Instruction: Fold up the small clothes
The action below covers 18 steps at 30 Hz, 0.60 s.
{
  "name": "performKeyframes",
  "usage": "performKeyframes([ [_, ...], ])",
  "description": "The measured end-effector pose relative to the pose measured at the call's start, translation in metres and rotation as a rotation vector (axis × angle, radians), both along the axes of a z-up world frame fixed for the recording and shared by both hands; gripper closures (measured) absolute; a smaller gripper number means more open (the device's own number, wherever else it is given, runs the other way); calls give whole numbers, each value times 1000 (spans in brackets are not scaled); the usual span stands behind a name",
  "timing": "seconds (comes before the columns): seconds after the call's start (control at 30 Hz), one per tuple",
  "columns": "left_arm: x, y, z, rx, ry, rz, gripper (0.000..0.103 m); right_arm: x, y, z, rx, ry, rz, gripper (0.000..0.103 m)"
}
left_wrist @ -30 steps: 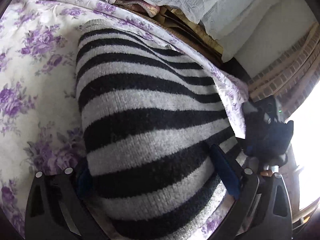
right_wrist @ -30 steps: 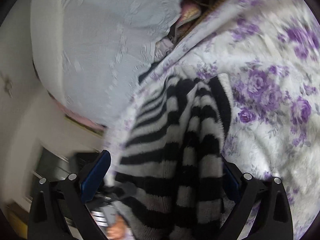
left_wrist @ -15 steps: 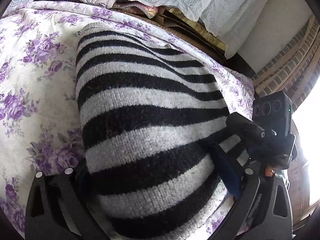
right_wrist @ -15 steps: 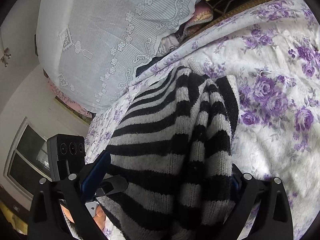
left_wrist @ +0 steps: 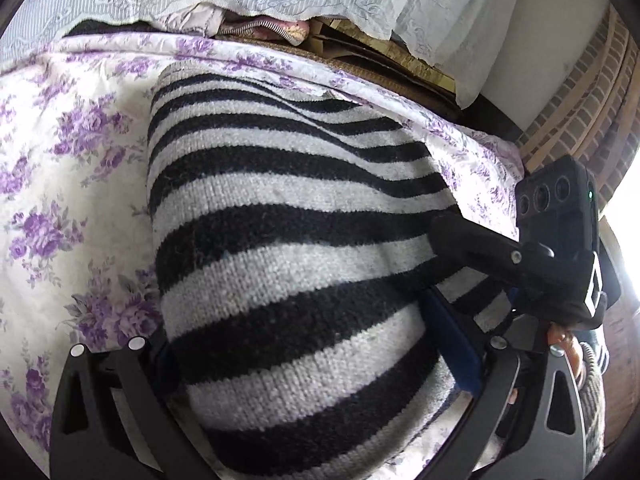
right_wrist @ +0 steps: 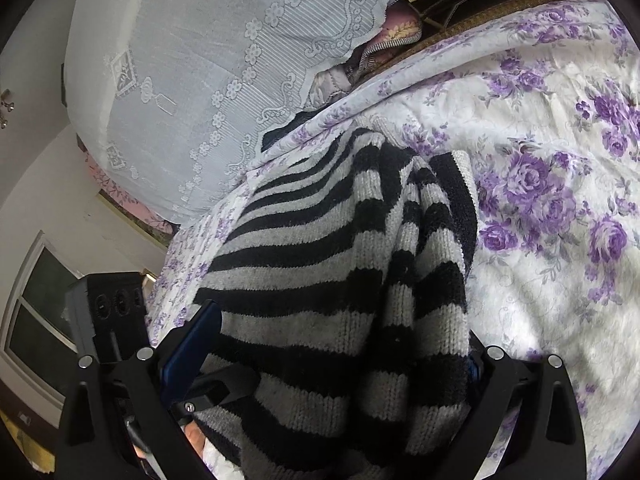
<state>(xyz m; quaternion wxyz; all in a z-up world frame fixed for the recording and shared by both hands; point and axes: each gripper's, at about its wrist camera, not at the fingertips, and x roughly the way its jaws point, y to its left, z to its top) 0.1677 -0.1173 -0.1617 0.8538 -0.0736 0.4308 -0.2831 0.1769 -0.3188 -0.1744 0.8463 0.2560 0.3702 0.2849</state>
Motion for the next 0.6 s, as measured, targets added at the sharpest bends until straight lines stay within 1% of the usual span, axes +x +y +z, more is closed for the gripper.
performKeyframes([
  [0.13, -3, -4, 2, 34, -30, 2, 4, 3, 4, 0, -28, 7, -13, 3],
  [0.6, -5, -6, 5, 53, -49, 5, 4, 3, 6, -1, -35, 8, -15, 4],
])
